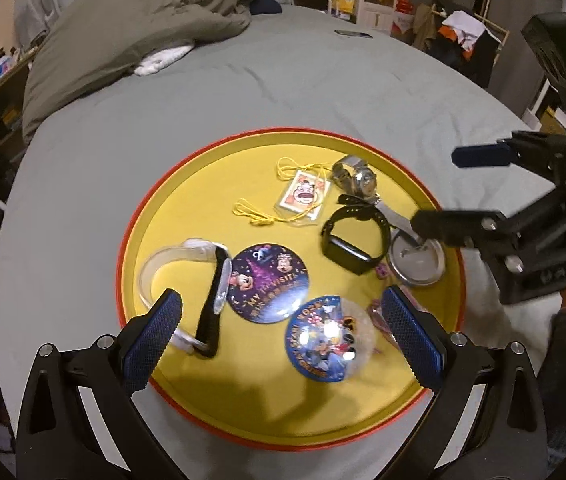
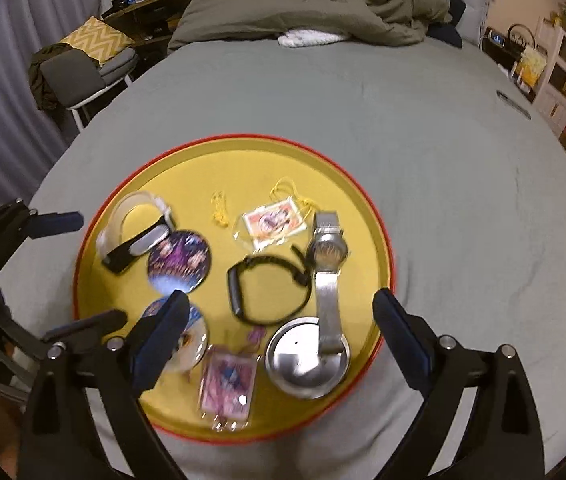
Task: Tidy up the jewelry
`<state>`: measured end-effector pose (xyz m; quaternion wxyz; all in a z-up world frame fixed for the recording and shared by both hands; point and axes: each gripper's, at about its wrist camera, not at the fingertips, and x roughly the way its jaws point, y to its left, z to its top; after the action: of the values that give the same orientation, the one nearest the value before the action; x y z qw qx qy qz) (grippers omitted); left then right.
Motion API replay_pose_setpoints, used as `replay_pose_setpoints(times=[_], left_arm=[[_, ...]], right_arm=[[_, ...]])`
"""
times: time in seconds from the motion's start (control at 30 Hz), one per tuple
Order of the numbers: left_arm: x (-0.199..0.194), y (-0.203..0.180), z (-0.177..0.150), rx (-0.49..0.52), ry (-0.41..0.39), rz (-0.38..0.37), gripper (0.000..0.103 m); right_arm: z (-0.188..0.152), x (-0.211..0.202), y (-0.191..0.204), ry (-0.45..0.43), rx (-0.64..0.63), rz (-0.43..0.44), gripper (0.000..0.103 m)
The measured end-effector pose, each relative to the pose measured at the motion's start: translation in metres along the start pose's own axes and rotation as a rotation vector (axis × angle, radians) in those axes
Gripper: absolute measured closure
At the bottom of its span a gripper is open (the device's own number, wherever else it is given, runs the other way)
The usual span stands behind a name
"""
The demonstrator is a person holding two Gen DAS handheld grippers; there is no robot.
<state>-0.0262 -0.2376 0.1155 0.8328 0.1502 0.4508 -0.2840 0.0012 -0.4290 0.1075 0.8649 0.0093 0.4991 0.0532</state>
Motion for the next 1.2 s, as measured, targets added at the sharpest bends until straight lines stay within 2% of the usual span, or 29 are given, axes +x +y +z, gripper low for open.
replay_pose_setpoints(times=[0.23, 0.53, 0.7, 1.2], left_arm=[[-0.009, -0.011, -0.011, 0.019, 0.004, 0.018, 0.006], [-0.005, -0.01, -0.016, 0.016, 0.017, 0.042, 0.006], [-0.003, -0.011, -0.018, 0.031, 0.02, 0.057, 0.006], [0.001, -0.014, -0.019, 0.039, 0.034, 0.051, 0.006]], right_arm=[[-0.014, -0.012, 0.013, -0.011, -0.092, -0.068, 0.014], [-0.028, -0.013, 0.016, -0.011, -0.153, -0.105, 0.014], [-0.031, -0.016, 0.011, -0.003, -0.119, -0.056, 0.014], [-0.032, -0.019, 0.008, 0.002, -0.081, -0.018, 0.014]])
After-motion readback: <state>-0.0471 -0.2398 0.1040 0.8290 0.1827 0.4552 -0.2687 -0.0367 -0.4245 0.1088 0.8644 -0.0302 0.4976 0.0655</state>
